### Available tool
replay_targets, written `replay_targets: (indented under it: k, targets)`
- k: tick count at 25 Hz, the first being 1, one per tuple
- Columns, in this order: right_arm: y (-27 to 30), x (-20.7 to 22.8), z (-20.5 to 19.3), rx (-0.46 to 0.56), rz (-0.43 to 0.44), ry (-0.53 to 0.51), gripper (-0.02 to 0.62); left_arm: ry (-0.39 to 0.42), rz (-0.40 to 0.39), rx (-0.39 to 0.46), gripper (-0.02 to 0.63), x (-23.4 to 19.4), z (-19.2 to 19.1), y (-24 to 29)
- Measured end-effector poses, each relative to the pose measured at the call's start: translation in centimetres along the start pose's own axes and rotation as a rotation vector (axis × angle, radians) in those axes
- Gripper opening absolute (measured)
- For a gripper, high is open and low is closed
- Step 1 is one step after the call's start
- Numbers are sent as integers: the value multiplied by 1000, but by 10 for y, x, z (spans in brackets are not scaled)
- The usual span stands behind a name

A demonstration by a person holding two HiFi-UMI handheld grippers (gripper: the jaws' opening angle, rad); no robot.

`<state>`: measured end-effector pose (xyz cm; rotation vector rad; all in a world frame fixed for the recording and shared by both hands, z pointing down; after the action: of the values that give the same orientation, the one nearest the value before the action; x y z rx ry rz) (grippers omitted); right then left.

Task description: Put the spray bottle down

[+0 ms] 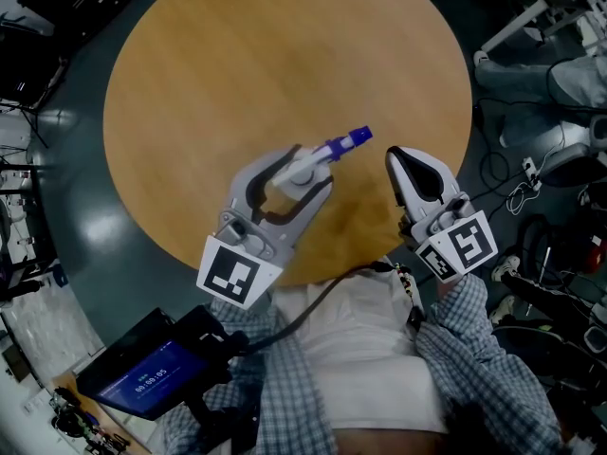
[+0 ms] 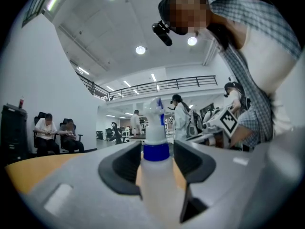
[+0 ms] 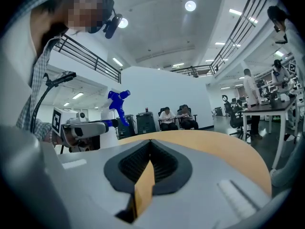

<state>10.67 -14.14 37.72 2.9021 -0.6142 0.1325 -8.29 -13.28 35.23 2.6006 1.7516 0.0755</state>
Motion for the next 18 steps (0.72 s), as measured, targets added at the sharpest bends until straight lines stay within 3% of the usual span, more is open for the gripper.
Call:
replay_targets:
  k: [9, 18]
  targets:
    - [-6, 6, -9, 1, 7, 2, 5, -29, 15, 3, 261, 1, -7, 5]
    - [-10, 3, -2, -2, 37, 6, 3, -33, 56, -58, 285, 6, -6, -8]
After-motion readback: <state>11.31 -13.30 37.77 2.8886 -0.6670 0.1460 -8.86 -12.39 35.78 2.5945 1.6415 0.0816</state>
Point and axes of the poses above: the fingertips, and each gripper's own axes: y forward along the fingers, x to its right, z out of its top, the point moved 6 cm from there along -y, backward along the fingers, and after that the axes turned 14 degrees about -z, right-handed, at the moved point
